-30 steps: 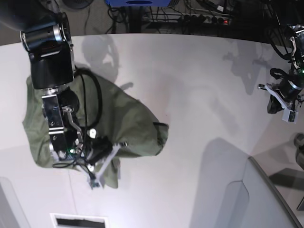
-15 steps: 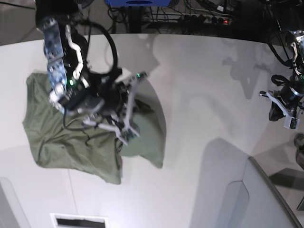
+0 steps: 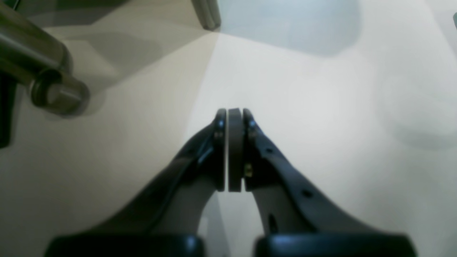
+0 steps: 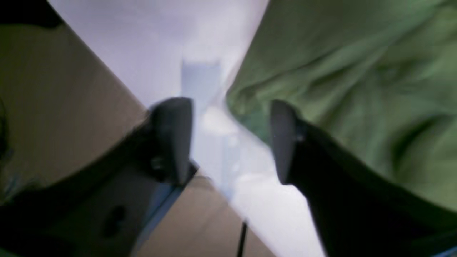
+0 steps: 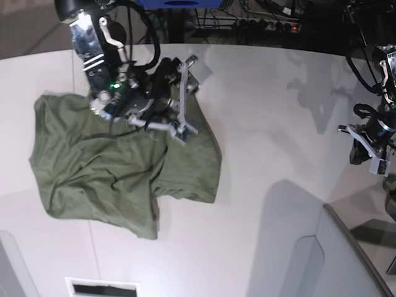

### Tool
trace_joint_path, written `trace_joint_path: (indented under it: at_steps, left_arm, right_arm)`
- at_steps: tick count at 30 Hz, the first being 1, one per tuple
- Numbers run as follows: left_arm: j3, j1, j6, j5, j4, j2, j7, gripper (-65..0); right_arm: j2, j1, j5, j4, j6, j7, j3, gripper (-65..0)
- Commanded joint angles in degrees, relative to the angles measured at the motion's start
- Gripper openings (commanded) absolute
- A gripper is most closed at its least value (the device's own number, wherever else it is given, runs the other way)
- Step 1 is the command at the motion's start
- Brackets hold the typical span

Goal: Layout the t-shirt on the table in an organized manner, then fold the t-shirt properly
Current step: 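Lay the shirt down and smooth it with the right gripper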

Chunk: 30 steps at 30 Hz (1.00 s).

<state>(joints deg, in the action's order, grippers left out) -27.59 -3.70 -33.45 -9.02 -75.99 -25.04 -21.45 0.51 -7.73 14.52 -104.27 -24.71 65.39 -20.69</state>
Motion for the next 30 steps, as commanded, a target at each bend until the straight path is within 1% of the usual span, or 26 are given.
trace_joint_path:
  at_steps: [1,2,4,6,9,10,14,16,19,22,23,26,27,30]
  left_arm:
    - [-0.85,0.76,0.18,-0.52,-0.89,-1.47,1.36,-64.3]
    - [-0.85,0.50,0.18,-0.52,-0.89,-1.47,1.54,-64.3]
    - [-0.85,0.06,0.18,-0.52,-0.81,-1.47,1.63,-64.3]
    - [-0.85,-1.26,0.18,-0.70,-0.72,-2.00,1.72,-64.3]
    - [-0.85,-3.11,0.18,-1.14,-0.81,-2.35,1.80,-64.3]
    - [-0.85,-3.37,0.18,-1.14,-0.81,-2.35,1.80,-64.3]
    - [-0.85,-3.90,0.18,-1.14,-0.72,-2.35,1.80,-64.3]
    - [-0.85,-4.34,0.18,-1.14,-0.89,-2.52,1.80,-64.3]
    - [-0.85,-4.43,0.18,-1.14,-0.89,-2.52,1.80,-64.3]
    - [-0.85,-4.69,0.18,-1.05,-0.81,-2.52,1.80,-64.3]
    - [-0.85,-4.69,0.18,-0.96,-0.72,-2.52,1.80,-64.3]
    - [-0.85,-4.69,0.18,-0.87,-0.72,-2.52,1.80,-64.3]
    - [-0.85,-4.60,0.18,-0.96,-0.72,-2.52,1.80,-64.3]
    - [-0.85,-4.43,0.18,-0.87,-0.72,-2.52,1.80,-64.3]
  right_arm:
    - [0.41,0.83,0.29,-3.56,-0.04,-1.25,1.83,-27.9]
    - [0.59,1.62,0.29,-5.23,-0.04,-1.25,3.68,-28.2]
    - [0.67,5.48,0.29,-4.00,-0.04,-1.34,6.23,-28.2]
    - [1.64,10.58,0.29,3.39,-0.04,-3.36,7.98,-28.2]
    - [2.70,17.44,0.29,16.66,-0.04,-9.25,9.83,-28.5]
    - [2.87,19.73,0.29,21.06,-0.04,-11.10,9.83,-30.3]
    - [4.37,26.67,0.11,36.18,-0.04,-15.85,9.83,-43.5]
    - [4.54,29.13,0.11,41.54,-0.04,-18.04,9.83,-44.7]
    - [4.54,30.80,0.03,46.20,-0.04,-20.95,9.92,-44.7]
    - [4.19,30.98,0.03,46.29,-0.04,-20.68,10.18,-44.7]
    - [4.10,30.80,0.03,45.32,-0.04,-19.71,10.18,-44.7]
    - [4.10,29.13,-0.06,39.70,0.05,-16.99,10.18,-44.3]
    - [4.10,28.52,-0.06,38.03,0.93,-16.73,10.18,-41.9]
    - [3.66,27.55,-0.06,37.41,7.70,-17.78,10.18,-26.4]
